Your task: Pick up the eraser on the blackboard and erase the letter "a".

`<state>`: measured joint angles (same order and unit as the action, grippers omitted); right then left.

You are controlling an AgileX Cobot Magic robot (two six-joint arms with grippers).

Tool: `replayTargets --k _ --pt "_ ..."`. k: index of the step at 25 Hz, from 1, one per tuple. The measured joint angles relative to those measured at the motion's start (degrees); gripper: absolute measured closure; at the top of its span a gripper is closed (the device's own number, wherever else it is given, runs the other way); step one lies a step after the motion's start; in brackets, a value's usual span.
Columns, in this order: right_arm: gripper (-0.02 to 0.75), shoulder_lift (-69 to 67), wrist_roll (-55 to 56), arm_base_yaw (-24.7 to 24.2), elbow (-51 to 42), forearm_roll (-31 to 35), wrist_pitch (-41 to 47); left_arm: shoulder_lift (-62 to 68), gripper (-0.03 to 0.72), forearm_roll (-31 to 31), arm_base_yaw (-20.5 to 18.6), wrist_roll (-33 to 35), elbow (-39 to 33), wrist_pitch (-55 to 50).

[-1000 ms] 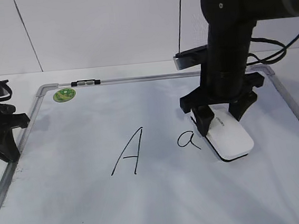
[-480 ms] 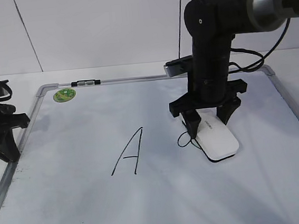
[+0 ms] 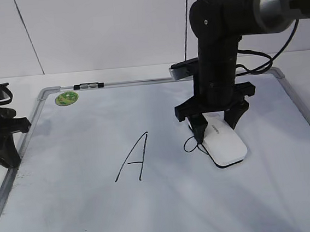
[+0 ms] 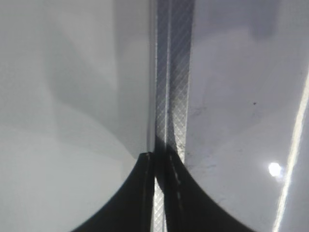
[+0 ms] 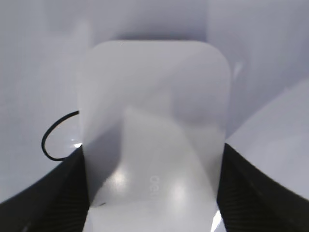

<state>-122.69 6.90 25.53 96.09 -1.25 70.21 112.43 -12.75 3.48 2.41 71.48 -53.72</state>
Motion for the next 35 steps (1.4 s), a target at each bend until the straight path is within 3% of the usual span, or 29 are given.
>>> replayTargets --k 22,35 --pt "0.174 -0.2 0.0 9.1 0.0 -2.0 0.0 0.0 0.673 0.0 0.0 0.0 0.0 0.0" --pt "0.174 -0.2 1.4 9.7 0.0 -4.0 0.0 0.0 0.673 -0.1 0.0 0.0 0.0 0.0"
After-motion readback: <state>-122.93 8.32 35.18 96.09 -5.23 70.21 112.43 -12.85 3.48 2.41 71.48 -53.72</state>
